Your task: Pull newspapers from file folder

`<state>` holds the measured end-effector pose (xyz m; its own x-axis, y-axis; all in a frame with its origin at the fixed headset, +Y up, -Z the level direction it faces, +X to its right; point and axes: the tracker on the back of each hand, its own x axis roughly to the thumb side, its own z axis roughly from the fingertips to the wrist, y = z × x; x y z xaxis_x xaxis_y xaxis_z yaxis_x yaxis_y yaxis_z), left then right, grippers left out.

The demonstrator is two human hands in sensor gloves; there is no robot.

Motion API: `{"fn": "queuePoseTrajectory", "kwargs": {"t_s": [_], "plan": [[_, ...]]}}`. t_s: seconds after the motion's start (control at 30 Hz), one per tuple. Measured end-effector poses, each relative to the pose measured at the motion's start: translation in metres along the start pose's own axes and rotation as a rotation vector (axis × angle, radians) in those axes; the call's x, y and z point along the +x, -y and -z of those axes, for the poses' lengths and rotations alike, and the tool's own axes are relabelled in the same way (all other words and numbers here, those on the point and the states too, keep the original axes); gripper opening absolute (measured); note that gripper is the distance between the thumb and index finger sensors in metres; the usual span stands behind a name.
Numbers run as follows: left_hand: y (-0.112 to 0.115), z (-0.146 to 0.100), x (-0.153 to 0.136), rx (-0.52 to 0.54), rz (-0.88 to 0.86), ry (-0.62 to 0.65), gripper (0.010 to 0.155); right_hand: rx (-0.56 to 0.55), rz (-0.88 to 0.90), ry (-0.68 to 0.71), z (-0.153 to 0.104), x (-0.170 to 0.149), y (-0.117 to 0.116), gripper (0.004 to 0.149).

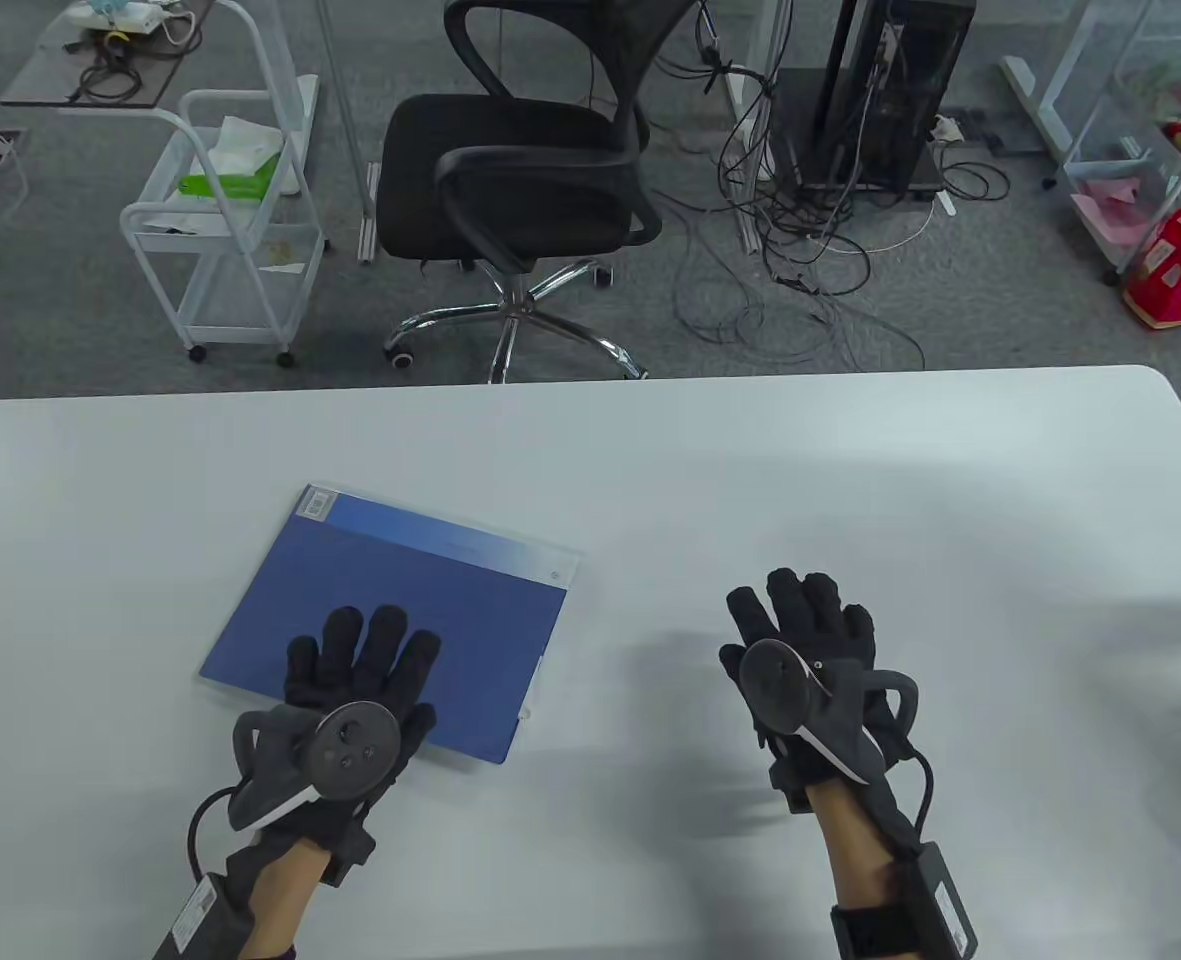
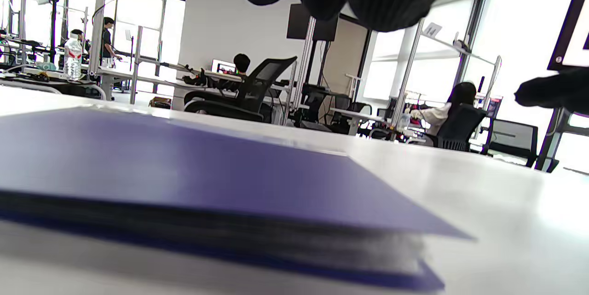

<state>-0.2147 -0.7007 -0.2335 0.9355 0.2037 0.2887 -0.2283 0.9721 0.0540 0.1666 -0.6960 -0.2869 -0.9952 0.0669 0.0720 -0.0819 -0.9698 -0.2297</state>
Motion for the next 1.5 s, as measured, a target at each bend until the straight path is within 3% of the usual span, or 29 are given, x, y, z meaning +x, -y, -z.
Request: {"fn": "queuePoseTrajectory", "kwargs": {"t_s": [0.23,0.37,0.47,0.63,0.77,0.93,1.1,1.27,1.43,1.5], "plan": [[-0.035,0.054,-0.002,0.005,0.0,-0.053,0.066,-0.004,0.052,-0.023,-0.001,-0.012,0.002,0.058],[-0.037,0.094,-0.004,-0.027,-0.013,-0.087,0.066,-0.007,0.08,-0.037,-0.003,-0.016,0.003,0.058],[-0.026,0.12,-0.01,-0.087,0.007,-0.122,0.066,-0.005,0.082,-0.044,-0.003,-0.02,0.003,0.058],[0.013,0.158,-0.033,-0.269,0.022,-0.217,0.067,0.01,0.101,-0.059,-0.001,-0.025,0.0,0.058],[0.042,0.18,-0.05,-0.437,0.098,-0.24,0.078,0.029,0.093,-0.069,0.0,-0.028,-0.003,0.059],[0.063,0.194,-0.054,-0.566,0.291,-0.12,0.096,0.031,0.091,-0.078,0.001,-0.031,-0.003,0.059],[0.076,0.202,-0.059,-0.624,0.276,-0.126,0.1,0.049,0.081,-0.089,0.001,-0.034,-0.007,0.059],[0.079,0.198,-0.061,-0.562,0.265,-0.095,0.103,0.06,0.073,-0.092,0.002,-0.035,-0.01,0.059],[0.083,0.194,-0.062,-0.609,0.225,-0.085,0.104,0.07,0.074,-0.101,0.002,-0.036,-0.011,0.059],[0.082,0.192,-0.06,-0.571,0.239,-0.063,0.103,0.069,0.077,-0.102,0.002,-0.036,-0.01,0.059]]}}
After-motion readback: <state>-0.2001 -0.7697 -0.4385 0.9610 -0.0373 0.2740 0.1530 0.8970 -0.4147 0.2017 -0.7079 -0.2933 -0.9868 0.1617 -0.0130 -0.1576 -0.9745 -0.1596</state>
